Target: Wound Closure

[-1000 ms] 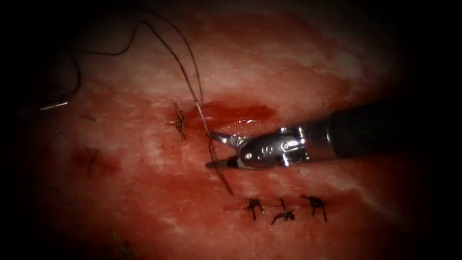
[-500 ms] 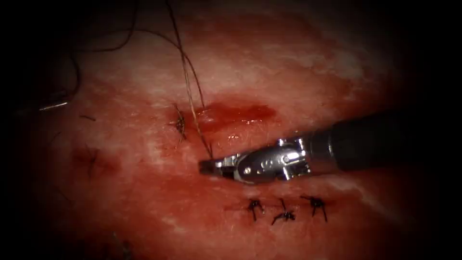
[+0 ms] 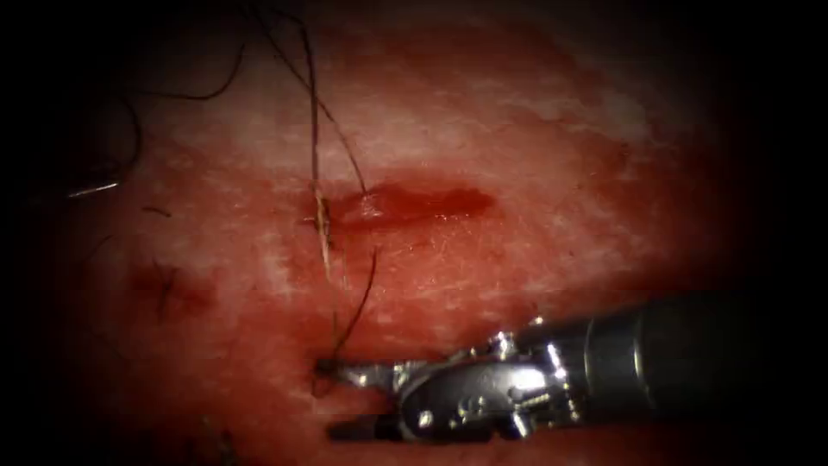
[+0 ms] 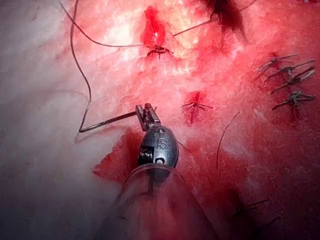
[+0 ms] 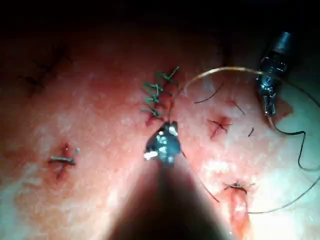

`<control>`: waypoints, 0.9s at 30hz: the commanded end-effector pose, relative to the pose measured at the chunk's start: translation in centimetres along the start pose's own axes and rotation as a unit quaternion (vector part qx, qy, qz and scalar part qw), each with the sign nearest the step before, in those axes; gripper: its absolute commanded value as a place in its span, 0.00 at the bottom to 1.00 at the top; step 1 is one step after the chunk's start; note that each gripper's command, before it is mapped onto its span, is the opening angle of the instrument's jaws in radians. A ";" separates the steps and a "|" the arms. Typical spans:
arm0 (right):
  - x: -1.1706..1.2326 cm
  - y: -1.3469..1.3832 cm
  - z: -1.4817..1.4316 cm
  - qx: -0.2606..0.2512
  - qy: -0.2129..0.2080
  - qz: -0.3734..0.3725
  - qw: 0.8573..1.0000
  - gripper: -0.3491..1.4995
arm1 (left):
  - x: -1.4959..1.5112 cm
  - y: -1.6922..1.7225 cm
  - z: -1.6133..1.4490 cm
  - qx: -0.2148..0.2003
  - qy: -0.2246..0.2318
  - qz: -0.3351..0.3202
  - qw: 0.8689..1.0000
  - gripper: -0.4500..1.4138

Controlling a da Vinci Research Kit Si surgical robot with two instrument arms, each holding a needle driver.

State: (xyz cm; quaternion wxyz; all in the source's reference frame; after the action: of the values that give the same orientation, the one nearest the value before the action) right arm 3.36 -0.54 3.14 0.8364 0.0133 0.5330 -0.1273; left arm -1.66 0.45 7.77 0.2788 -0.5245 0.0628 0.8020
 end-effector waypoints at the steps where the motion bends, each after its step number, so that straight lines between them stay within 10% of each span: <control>1: -0.30 0.05 0.02 -0.018 -0.004 0.006 1.000 0.83 | -0.07 0.08 0.02 -0.002 -0.001 -0.001 1.000 0.00; 10: -1.17 0.23 0.18 -0.052 -0.039 0.005 0.998 0.83 | -0.09 0.08 0.03 -0.002 0.000 -0.003 1.000 0.00; 23: -1.33 0.28 0.76 -0.054 -0.073 -0.014 0.996 0.80 | -0.10 0.10 0.07 0.000 0.000 -0.003 1.000 0.00; 25: -1.34 0.28 0.78 -0.051 -0.077 -0.014 0.996 0.71 | -0.10 0.10 0.07 0.000 0.000 -0.003 1.000 0.00; 27: -1.33 0.29 0.76 -0.040 -0.082 -0.014 0.996 0.33 | -0.10 0.10 0.07 0.000 0.000 -0.006 1.000 0.00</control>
State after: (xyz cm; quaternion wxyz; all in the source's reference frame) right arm 3.52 -0.05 4.60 0.8776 -0.0363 0.4625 -0.1209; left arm -1.70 0.45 7.81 0.2837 -0.5240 0.0629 0.8006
